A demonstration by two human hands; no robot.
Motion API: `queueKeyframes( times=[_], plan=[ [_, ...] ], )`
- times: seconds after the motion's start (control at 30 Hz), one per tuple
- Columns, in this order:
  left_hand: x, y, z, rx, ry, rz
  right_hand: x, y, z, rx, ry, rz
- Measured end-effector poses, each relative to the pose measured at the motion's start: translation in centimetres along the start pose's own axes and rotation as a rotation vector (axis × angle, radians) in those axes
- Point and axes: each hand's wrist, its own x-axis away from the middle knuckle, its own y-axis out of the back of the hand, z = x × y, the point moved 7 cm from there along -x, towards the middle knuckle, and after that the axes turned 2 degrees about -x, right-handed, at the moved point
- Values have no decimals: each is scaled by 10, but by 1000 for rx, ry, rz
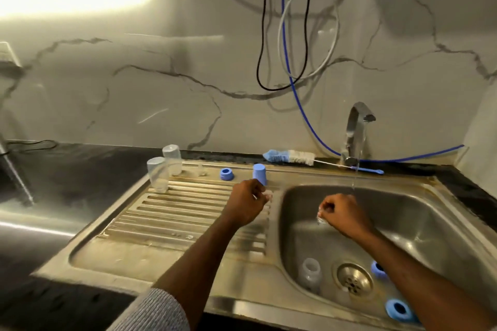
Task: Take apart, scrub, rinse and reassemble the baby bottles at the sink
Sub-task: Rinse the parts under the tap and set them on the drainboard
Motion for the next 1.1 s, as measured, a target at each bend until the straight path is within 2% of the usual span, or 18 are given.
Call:
queueKeyframes(
  times=[0.13, 0.23, 0.43, 0.6, 0.83, 1.0, 1.1],
  plan=[
    [0, 40, 37, -26, 62, -80, -11, -9, 62, -144, 82, -100],
    [3, 69, 65, -49, 104, -119, -24, -32, 113, -216, 125, -100],
    [9, 134, 130, -83, 191, -192, -47, -100, 216, -263, 250, 49],
    [11, 171, 171, -95, 274, -244, -72, -143, 274, -260, 266, 94],
    [13, 185, 193, -71, 312, -267, -95, -186, 316, -229, 197, 119],
    [15, 182, 195, -65, 298, -223, -97, -200, 318, -147, 150, 118],
    [15, 177, 192, -71, 293, -209, -98, -199, 314, -197, 136, 135]
  ],
)
